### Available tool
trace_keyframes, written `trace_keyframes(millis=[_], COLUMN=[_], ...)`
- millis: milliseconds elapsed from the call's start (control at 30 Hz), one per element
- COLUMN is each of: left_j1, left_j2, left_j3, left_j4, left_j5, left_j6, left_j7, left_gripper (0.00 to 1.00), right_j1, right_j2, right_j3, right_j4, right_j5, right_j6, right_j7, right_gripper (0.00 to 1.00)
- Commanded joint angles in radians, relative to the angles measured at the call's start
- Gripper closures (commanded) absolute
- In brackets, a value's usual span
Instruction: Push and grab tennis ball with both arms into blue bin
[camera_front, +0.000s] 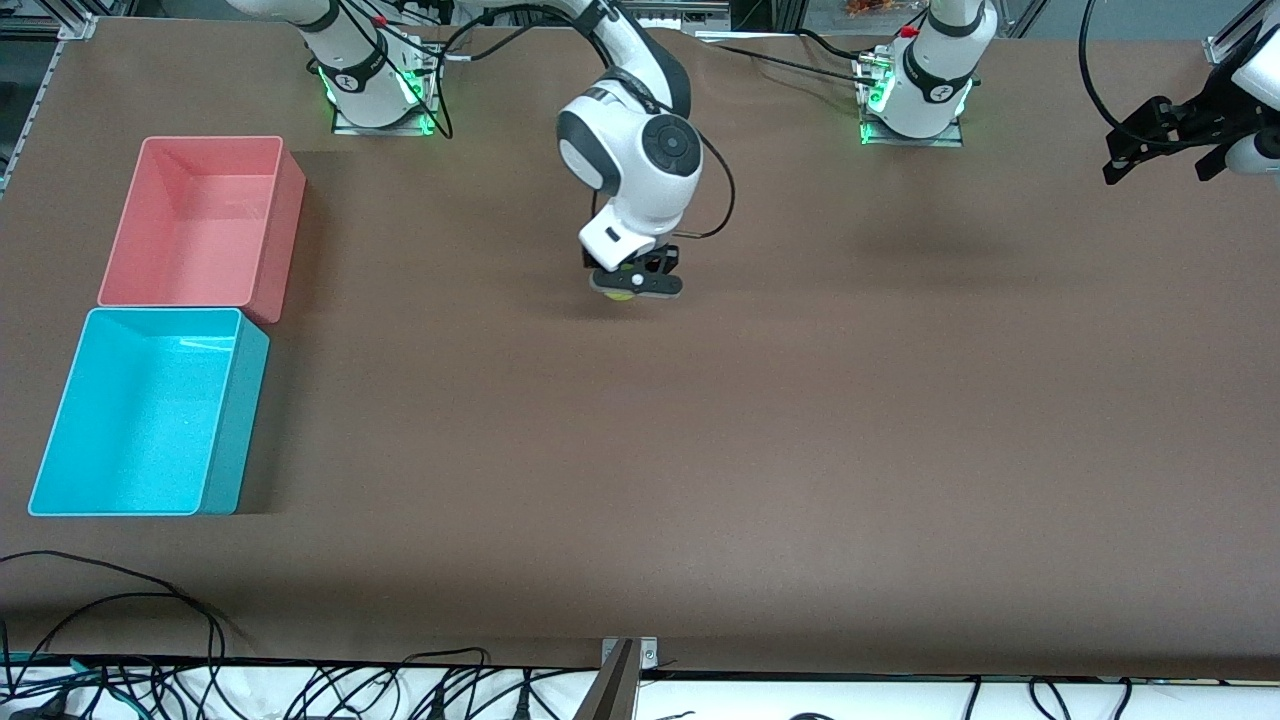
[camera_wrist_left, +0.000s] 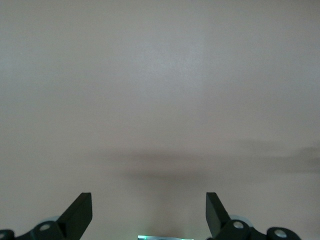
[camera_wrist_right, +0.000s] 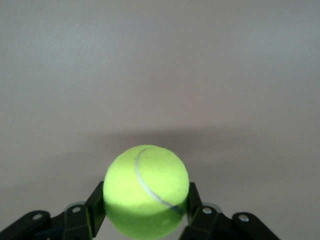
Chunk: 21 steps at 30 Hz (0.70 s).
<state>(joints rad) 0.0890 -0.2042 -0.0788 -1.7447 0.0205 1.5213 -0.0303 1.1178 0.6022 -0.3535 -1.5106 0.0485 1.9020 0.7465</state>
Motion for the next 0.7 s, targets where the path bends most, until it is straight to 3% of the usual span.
trace_keyframes(millis=[0,334,668], left_j1=[0.008,0.008,0.008], left_j2=[0.032,0.045,0.054], left_j3=[-0.004,-0.004,-0.006], left_j4=[0.051,0.053,0.054], left_j5=[-0.02,-0.02,-0.02], left_j6=[-0.023,-0.023,-0.023], left_j7=[-0.007,-0.007,-0.007], left_gripper=[0.0,0.0,0.0], right_j1=[-0.003,-0.03,-0.257], right_j2=[-0.05,-0.078,-0.128], right_j3=[-0.102,-0.327,-0.311], right_j4=[0.018,0.018,0.006], right_j5=[0.033,0.157,0.152], right_j6=[-0.093,-0.147,-0.231], right_j7=[-0.195,-0.577,-0.901], right_gripper=[0.77,0.77,0.77])
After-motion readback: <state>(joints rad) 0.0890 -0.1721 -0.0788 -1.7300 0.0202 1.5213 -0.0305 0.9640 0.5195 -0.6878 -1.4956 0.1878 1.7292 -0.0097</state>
